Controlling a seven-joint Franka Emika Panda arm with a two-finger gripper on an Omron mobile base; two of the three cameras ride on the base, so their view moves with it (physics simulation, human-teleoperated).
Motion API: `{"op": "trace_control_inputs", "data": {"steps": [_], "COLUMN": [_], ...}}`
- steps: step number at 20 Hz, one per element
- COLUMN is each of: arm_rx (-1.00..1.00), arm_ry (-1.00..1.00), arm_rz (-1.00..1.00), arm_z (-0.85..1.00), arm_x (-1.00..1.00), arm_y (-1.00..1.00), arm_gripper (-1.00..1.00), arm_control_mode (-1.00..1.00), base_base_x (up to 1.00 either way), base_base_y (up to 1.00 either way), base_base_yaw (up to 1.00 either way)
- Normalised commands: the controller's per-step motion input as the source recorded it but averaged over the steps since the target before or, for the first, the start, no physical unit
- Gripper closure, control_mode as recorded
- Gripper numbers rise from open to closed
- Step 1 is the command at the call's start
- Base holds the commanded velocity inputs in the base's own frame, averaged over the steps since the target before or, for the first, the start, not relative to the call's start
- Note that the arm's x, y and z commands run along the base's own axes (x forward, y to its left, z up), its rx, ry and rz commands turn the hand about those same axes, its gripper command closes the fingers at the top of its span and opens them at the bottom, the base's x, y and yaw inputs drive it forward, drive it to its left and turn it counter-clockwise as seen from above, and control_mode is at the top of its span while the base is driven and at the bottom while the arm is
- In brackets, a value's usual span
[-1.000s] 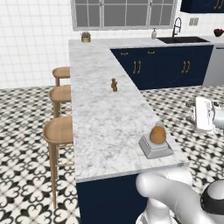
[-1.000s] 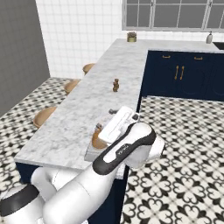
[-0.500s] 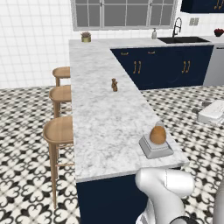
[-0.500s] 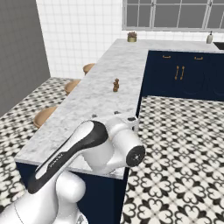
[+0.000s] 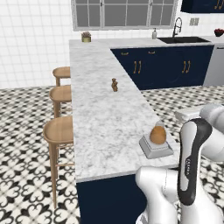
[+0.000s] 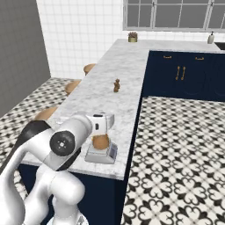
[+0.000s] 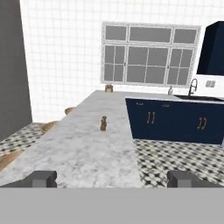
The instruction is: Pick the honey bottle and place it on the digital scale for weighing, and close the cabinet.
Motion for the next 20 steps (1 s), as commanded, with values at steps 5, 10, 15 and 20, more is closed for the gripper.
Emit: {"op": "trace_control_inputs", "data": {"steps": [5,10,15,20], "arm_rx": [-0.03,0.00,0.00,0.00], "arm_ry": [0.00,-0.04,0.00,0.00], "arm_rz": [-0.12,0.00,0.00,0.00], "arm_z": [0.17,0.05,0.00,0.00], "arm_x": [-0.01,-0.25,0.00,0.00], "arm_y": [0.13,-0.03,0.00,0.00], "arm_gripper": [-1.00,-1.00,-1.00,-1.00], "arm_control_mode": [-1.00,1.00,1.00,1.00], "base_base_x": [0.00,-0.38,-0.97,-0.14], "base_base_y": [0.00,-0.13,-0.61,-0.20], "base_base_yaw": [0.00,-0.07,-0.33,-0.87]}}
